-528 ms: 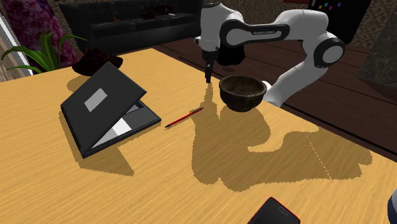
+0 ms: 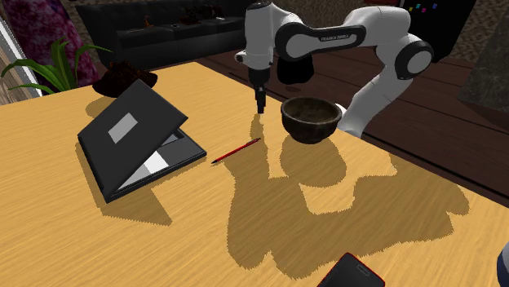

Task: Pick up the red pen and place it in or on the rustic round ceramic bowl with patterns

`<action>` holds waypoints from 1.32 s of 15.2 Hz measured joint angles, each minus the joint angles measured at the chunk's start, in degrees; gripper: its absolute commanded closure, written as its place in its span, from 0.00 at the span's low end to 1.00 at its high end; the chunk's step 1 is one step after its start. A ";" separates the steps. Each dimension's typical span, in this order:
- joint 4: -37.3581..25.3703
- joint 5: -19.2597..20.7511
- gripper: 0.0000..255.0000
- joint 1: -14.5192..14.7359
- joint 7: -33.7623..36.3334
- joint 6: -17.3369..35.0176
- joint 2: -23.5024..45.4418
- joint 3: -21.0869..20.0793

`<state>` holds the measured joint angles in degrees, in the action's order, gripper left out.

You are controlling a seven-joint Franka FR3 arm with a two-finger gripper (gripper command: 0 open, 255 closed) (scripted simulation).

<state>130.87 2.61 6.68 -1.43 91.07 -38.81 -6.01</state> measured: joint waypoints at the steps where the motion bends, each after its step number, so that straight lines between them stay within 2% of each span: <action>1: -0.67 -0.71 0.00 1.04 -1.00 0.17 0.94 -0.45; 14: -12.82 -8.93 0.00 13.11 -14.45 -1.37 12.43 -6.25; 20: -8.91 -9.60 0.00 13.85 -15.73 1.95 11.90 -6.58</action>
<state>121.96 -6.99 20.54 -17.16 93.02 -26.90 -12.58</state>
